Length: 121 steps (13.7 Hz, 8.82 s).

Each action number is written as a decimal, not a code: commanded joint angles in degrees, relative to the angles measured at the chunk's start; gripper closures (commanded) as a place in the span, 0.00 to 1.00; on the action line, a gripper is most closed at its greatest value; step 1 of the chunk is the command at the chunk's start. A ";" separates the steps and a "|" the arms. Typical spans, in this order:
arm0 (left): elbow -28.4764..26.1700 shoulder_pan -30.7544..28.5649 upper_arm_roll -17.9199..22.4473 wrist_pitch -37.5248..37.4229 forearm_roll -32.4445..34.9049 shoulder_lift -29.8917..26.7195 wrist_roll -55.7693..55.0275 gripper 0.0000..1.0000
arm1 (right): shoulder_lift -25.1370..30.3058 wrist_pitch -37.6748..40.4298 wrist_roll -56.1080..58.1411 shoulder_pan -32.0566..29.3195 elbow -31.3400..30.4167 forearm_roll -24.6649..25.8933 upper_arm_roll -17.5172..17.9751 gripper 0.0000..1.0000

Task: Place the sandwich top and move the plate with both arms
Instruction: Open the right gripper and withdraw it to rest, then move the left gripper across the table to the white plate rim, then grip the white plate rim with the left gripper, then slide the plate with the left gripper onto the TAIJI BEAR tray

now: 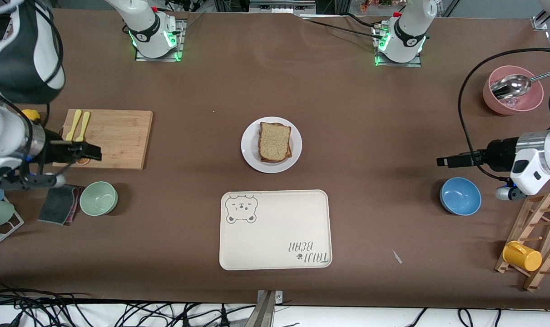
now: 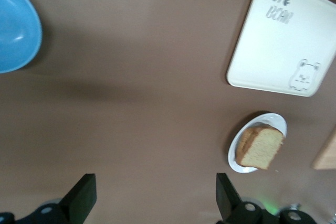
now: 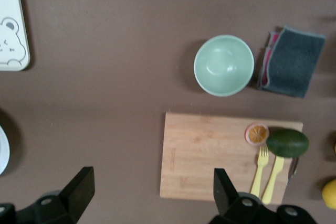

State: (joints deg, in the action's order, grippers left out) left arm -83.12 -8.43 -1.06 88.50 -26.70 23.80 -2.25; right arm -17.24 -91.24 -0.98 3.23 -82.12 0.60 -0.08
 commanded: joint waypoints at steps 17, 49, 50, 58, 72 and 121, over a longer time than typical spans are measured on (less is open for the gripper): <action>-24.52 2.81 -3.16 14.57 -41.74 5.73 38.94 0.00 | 17.59 0.19 5.11 -3.67 -9.73 -2.53 -2.64 0.00; -40.55 13.97 -23.38 47.55 -86.85 13.81 80.64 0.19 | 16.36 0.10 4.50 -3.93 -9.81 -4.20 -4.49 0.00; -40.55 13.97 -23.38 47.55 -87.46 13.81 80.82 0.24 | 16.36 0.10 4.49 -3.93 -9.81 -4.20 -4.40 0.00; -40.55 13.88 -23.38 47.55 -87.47 14.08 82.93 0.51 | 16.36 0.10 4.41 -3.93 -9.81 -4.20 -4.23 0.00; -40.28 13.88 -23.38 47.47 -87.65 15.22 85.39 0.81 | 16.28 -0.51 4.32 -3.93 -9.81 -4.20 -4.49 0.00; 1.63 20.09 -10.05 53.79 -59.79 31.39 39.46 1.00 | 16.28 0.01 4.41 -3.75 -9.81 -4.20 -5.02 0.00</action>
State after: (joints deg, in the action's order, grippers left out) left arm -87.71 6.57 -16.17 142.10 -88.37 52.46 43.59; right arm -1.08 -91.82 3.01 -0.49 -92.29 -2.48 -5.14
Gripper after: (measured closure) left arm 0.947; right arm 0.000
